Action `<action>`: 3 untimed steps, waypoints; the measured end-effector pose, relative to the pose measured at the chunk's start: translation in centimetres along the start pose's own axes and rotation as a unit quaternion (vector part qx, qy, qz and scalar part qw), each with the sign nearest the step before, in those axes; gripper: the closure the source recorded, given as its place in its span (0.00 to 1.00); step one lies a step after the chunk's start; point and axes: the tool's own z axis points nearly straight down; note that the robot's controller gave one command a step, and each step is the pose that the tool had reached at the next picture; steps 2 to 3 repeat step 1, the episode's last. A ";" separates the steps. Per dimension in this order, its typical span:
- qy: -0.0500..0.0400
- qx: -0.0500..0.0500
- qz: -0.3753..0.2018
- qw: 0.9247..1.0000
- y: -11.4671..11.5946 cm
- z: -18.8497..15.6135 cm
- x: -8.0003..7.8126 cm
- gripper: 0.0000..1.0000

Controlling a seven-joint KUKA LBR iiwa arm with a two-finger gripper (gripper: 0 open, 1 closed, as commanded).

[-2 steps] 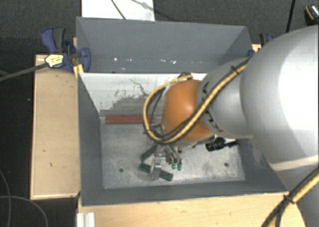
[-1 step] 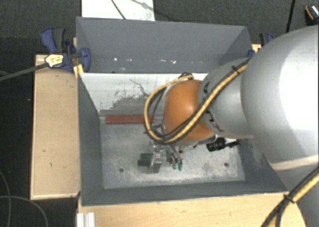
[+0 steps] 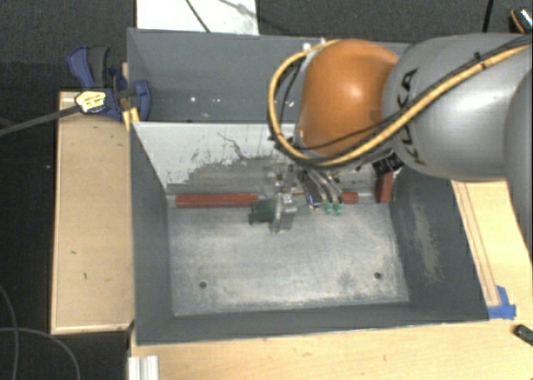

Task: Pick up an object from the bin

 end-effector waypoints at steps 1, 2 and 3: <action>-0.001 0.000 -0.071 0.997 -0.9 -14.3 -1.2 1.00; -0.001 0.000 -0.071 0.997 -0.9 -14.3 -1.2 1.00; -0.001 0.000 -0.071 0.997 -0.9 -14.3 -1.2 1.00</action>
Offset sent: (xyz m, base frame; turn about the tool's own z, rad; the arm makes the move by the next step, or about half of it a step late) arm 0.0092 -0.0086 0.1369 -0.1432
